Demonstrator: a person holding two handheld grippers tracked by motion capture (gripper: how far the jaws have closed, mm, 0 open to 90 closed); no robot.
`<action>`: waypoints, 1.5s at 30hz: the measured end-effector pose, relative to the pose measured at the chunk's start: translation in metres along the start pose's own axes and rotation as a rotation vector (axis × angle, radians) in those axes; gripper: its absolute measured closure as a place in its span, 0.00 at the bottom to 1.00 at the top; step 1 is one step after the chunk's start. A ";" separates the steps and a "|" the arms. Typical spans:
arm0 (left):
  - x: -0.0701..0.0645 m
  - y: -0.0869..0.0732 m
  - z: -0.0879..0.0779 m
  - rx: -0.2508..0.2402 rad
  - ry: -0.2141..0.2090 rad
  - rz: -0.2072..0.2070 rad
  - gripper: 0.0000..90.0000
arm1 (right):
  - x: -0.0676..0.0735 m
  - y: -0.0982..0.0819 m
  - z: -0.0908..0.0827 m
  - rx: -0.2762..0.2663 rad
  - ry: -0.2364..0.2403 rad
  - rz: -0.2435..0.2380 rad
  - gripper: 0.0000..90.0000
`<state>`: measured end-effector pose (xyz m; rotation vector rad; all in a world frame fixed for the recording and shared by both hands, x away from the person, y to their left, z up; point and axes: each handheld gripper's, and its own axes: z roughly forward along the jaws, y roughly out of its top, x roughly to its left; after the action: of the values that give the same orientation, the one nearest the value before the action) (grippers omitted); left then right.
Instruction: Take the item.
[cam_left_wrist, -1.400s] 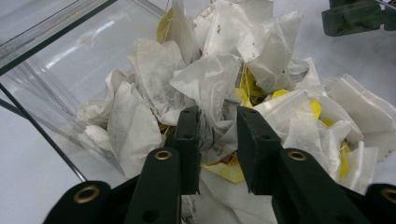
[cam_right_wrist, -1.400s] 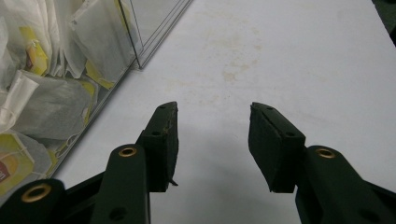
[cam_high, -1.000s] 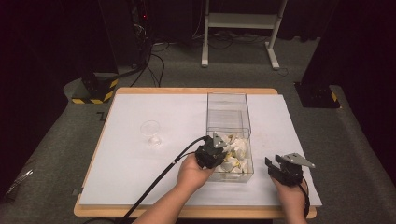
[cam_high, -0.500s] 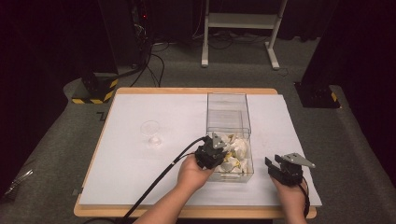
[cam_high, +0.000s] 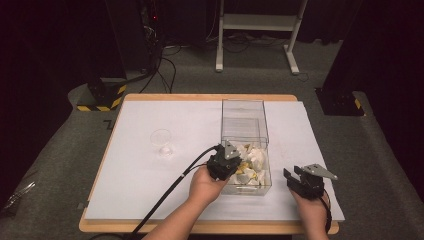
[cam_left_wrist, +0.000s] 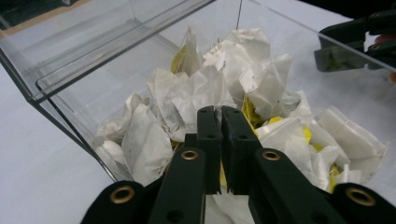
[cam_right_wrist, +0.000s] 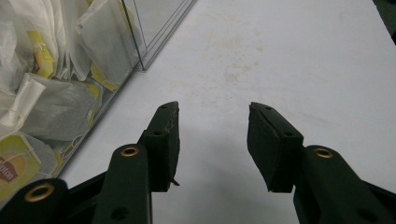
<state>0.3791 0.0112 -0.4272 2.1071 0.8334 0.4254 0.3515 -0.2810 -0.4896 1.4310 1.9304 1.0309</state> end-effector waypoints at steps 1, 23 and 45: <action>0.000 0.000 0.000 0.002 -0.001 0.000 0.97 | 0.000 0.000 0.000 0.001 0.000 0.001 0.60; 0.006 0.004 -0.024 -0.069 -0.033 -0.005 0.98 | 0.002 -0.003 0.003 0.025 0.006 -0.018 0.58; 0.013 0.005 -0.046 -0.138 -0.061 -0.040 0.98 | 0.005 -0.005 0.008 0.062 0.008 -0.021 0.53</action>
<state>0.3649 0.0442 -0.3950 1.9638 0.7874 0.3846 0.3531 -0.2749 -0.4981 1.4388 1.9948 0.9773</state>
